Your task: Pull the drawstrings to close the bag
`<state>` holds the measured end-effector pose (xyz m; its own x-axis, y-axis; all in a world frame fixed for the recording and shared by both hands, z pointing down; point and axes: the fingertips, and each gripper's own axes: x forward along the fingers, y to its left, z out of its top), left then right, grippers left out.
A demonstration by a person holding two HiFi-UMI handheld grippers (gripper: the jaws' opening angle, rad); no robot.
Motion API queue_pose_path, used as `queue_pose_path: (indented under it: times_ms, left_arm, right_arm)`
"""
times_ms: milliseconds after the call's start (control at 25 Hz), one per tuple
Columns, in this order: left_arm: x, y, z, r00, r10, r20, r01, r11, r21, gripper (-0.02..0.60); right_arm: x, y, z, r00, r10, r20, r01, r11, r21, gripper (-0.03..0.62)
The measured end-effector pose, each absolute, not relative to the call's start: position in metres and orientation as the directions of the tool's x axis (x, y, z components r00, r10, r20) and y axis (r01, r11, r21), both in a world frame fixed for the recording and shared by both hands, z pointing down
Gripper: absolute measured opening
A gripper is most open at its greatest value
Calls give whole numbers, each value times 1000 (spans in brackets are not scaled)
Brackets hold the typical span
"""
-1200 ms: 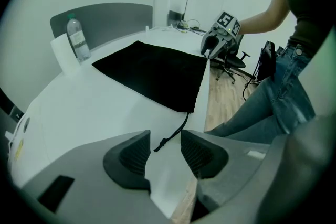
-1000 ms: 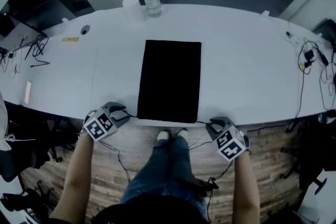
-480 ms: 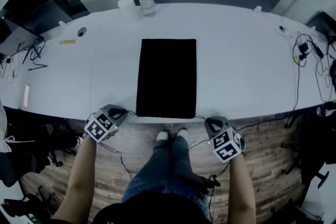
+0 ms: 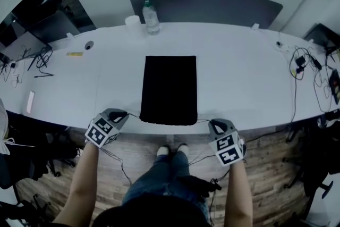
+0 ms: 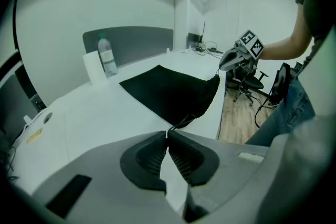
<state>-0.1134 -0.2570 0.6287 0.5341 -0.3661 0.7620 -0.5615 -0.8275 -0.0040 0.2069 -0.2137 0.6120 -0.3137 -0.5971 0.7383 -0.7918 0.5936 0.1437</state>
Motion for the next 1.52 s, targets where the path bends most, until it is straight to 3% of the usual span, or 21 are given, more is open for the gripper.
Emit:
queue_pose_path:
  times_ms: [800,1080,1520]
  left_arm:
    - [-100,-320,525,534,-656,534,-721,-683,-117,14]
    - [-103,-346,488,451,-781,433,-791,-574,-211,14]
    - [-115,-369,452,343,-874,345,-887,-421,-187,14]
  right_arm:
    - [223,-272,508,-225,-826,517,-906,373,201,6]
    - [230,-291,476,-181,-886,426,-939,284,192,6]
    - [245,-320,441,-57,-939,339,-968,135,213,6]
